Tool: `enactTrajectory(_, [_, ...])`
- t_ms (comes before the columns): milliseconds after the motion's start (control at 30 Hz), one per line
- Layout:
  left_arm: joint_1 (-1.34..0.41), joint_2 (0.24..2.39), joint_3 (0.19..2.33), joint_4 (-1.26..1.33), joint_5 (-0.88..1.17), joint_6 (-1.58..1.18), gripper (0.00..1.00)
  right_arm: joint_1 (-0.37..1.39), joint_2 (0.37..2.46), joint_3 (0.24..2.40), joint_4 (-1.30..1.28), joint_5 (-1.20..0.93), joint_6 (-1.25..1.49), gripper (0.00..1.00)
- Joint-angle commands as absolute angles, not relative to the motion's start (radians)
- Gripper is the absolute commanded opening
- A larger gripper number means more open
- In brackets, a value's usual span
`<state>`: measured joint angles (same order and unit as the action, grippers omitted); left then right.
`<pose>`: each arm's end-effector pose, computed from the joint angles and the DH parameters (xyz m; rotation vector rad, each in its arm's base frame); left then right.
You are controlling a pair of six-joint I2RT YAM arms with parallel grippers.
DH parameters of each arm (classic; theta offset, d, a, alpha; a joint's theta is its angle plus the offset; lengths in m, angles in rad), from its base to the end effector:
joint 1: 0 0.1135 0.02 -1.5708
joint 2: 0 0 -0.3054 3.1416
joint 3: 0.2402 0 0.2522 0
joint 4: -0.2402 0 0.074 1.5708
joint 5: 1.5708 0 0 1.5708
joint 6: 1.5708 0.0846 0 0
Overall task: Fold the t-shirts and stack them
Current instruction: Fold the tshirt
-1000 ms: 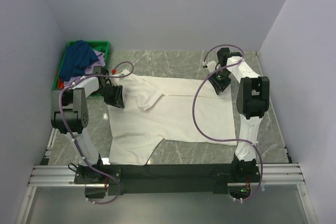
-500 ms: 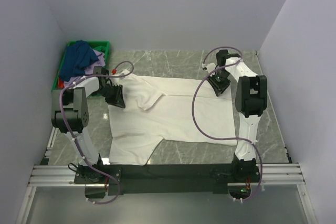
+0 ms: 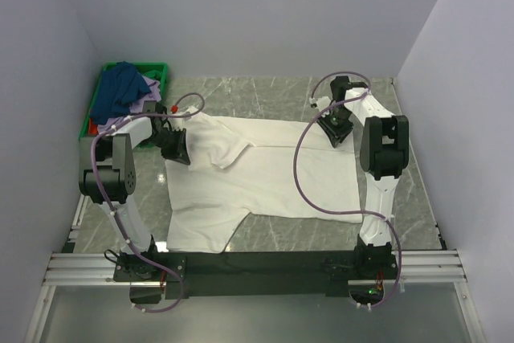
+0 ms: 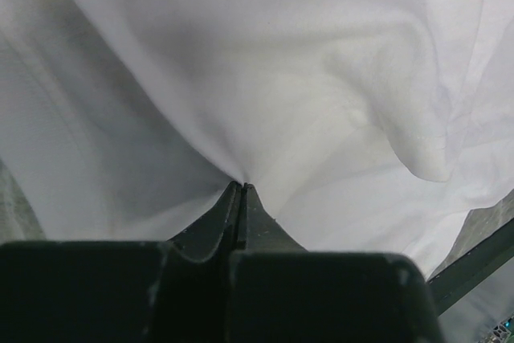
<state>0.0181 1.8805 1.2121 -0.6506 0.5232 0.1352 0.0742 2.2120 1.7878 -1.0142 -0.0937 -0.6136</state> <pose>0.3799 -0.0354 0.1570 0.2556 2.7576 -0.7121 0.4696 0.0428 0.1553 -1.0162 2.8099 0.0822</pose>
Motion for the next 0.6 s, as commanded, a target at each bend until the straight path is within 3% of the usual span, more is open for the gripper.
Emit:
enactTrajectory(0, [0.017,1.830,1.255,-0.706,0.502,0.164,0.01,0.080,2.217,1.802,-1.000,-0.049,-0.603,0.40])
enactTrajectory(567, [0.077,1.861,1.264,-0.739,0.376,0.219,0.01,0.081,2.261,1.829,-1.029,-0.002,-0.594,0.41])
